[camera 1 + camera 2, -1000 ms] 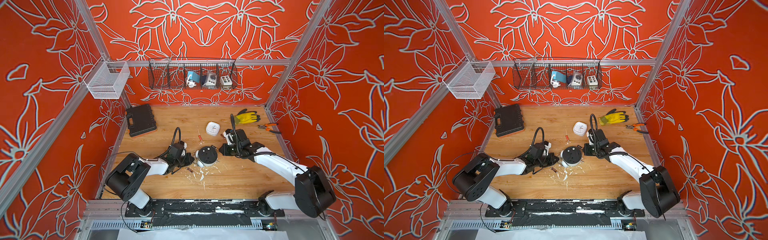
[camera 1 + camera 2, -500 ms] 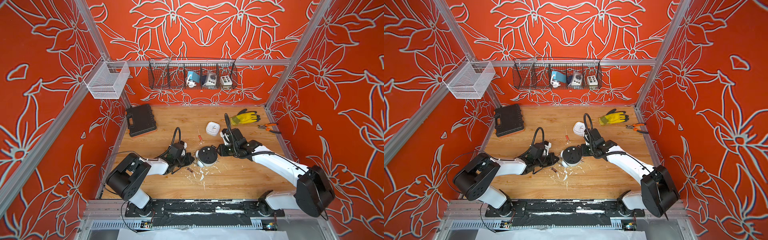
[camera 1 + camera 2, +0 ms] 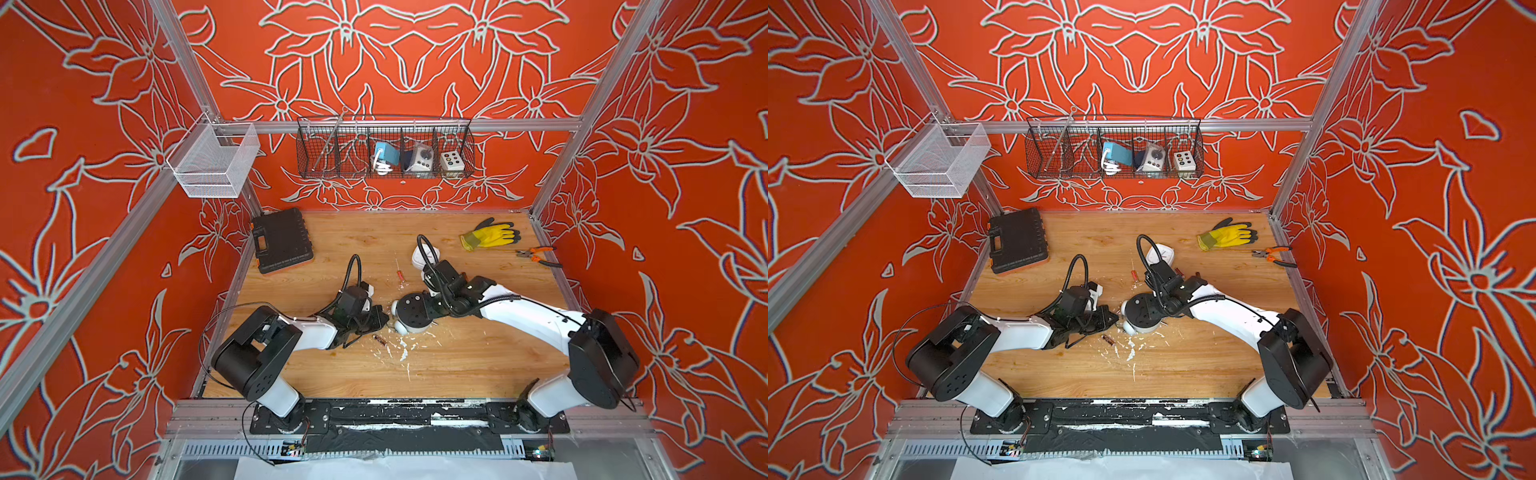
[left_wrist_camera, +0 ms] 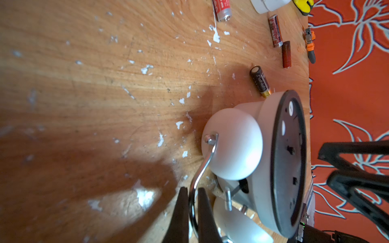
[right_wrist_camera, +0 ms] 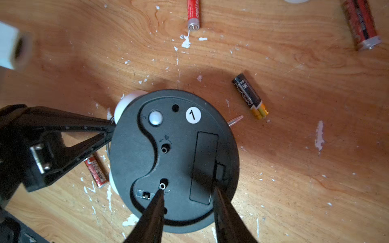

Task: Insert the battery into the alarm
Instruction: Remove the cover from the alarm.

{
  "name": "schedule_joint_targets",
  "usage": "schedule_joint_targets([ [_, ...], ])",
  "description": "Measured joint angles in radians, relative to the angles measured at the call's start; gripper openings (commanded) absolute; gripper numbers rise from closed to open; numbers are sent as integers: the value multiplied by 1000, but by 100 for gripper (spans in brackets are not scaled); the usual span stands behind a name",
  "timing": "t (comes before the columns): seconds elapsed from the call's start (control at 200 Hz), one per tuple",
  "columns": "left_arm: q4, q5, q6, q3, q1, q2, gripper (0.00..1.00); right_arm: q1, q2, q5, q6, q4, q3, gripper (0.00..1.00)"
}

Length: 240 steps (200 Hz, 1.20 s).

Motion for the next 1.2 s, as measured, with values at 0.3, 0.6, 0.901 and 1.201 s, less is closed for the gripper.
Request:
schedule_joint_targets([
  [0.3, 0, 0, 0, 0, 0, 0, 0, 0, 48, 28, -2, -5, 16, 41],
  [0.6, 1, 1, 0, 0, 0, 0, 0, 26, 69, 93, -5, -24, 37, 42],
  [0.901, 10, 2, 4, 0, 0, 0, 0, 38, 77, 153, -1, -40, 47, 42],
  [1.201, 11, 3, 8, 0, 0, 0, 0, 43, 96, 172, 10, -39, 55, 43],
])
